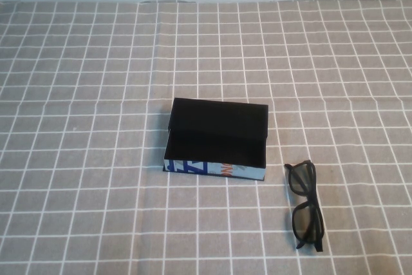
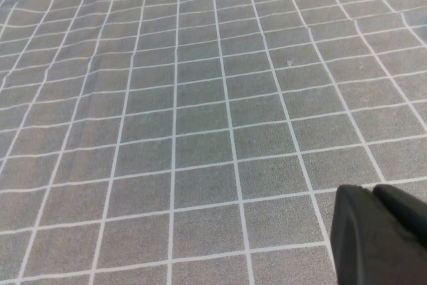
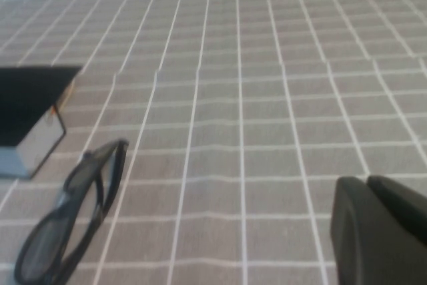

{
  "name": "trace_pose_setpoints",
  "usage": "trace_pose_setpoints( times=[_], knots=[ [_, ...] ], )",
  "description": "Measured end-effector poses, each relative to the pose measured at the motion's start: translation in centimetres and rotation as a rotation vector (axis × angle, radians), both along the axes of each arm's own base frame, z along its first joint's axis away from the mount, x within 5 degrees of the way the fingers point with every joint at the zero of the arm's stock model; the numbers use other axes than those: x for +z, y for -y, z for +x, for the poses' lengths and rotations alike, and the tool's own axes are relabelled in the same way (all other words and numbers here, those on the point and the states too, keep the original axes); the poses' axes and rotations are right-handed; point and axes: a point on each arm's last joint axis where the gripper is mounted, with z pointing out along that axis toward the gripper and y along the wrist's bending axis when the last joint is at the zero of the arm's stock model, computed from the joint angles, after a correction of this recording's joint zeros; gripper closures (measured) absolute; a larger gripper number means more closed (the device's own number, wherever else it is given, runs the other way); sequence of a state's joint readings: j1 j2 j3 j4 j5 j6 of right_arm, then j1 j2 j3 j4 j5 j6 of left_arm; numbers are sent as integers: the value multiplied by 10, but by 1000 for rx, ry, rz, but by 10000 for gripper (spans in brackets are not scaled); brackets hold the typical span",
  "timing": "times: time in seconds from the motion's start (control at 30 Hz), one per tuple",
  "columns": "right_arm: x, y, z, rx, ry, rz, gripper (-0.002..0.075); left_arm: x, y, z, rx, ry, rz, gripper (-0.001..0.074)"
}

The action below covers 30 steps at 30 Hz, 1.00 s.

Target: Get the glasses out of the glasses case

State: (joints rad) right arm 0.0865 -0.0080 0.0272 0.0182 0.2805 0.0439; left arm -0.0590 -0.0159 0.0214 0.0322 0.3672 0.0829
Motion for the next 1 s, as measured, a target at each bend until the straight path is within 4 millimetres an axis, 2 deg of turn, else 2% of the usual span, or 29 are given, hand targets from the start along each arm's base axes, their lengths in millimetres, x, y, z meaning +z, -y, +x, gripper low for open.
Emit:
trace_pose_setpoints(
  times=[1.0],
  knots=[
    [-3,-3,-1,39,-23,-43,744,0,0,0,0,0,0,740]
  ],
)
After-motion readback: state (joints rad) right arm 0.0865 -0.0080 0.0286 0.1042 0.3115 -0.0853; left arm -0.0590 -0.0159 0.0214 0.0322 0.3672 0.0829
